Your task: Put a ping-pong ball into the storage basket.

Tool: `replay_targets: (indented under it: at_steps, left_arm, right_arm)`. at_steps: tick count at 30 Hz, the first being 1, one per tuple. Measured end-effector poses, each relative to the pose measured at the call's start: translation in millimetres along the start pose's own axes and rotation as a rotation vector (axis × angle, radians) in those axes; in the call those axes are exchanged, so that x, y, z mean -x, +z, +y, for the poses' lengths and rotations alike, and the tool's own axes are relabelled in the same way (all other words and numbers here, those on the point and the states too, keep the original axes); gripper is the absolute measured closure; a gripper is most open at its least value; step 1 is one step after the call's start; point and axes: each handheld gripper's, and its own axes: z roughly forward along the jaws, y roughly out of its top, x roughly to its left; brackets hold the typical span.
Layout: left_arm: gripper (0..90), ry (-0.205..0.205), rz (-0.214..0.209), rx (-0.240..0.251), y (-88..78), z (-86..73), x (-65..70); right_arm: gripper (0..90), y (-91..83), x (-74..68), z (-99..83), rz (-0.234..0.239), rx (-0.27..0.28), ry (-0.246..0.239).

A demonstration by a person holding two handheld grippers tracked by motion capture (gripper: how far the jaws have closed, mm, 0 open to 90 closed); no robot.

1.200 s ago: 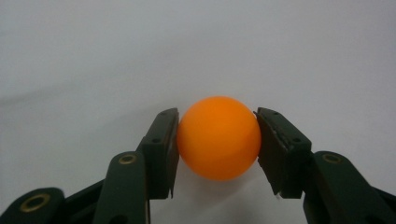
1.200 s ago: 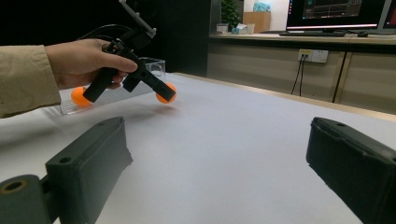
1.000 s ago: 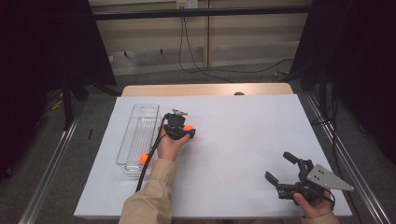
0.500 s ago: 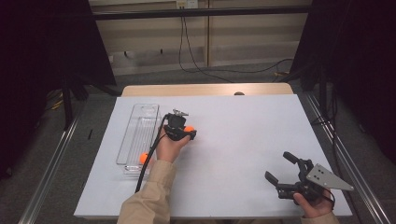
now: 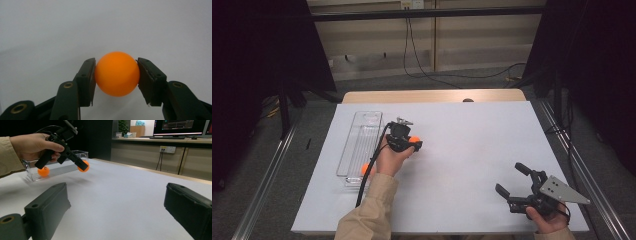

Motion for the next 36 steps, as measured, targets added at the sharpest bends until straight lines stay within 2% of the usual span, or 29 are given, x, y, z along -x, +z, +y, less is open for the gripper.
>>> replay_targets:
  at_steps: [6,8,9,15,16,24,32,36]
  left_arm:
    - [50.9,0.001,-0.008,0.006,-3.1,-0.8,0.8]
    - [50.9,0.015,-0.002,0.002,-4.9,-1.3,1.2]
    - [50.9,0.003,-0.009,0.010,-5.5,-1.7,2.1]
    - [50.9,0.009,-0.010,0.008,-12.0,-4.6,-1.3]
    - [50.9,0.020,-0.010,0.002,-13.3,-5.0,-2.3]
    - [50.9,0.003,-0.010,0.014,-19.9,-9.8,-7.1]
    - [50.9,0.003,-0.021,0.014,-25.3,-12.8,-9.9]
    - [50.9,-0.001,-0.026,0.003,-26.4,-13.7,-11.2]
  right_arm:
    - [4.8,0.1,0.2,-0.1,0.002,0.000,0.001]
    - [4.8,0.0,0.3,0.0,0.001,0.001,0.001]
    - [4.8,0.0,0.3,0.0,0.001,0.000,0.001]
    - [4.8,-0.1,0.3,0.0,0.000,0.001,0.001]
    - [4.8,0.0,0.3,-0.1,-0.002,0.002,0.001]
    - [4.8,0.4,0.0,0.0,0.000,0.000,0.000]
    - [4.8,-0.2,0.9,-0.1,-0.003,-0.001,-0.001]
    - [4.8,0.3,0.5,-0.2,-0.001,-0.003,-0.003]
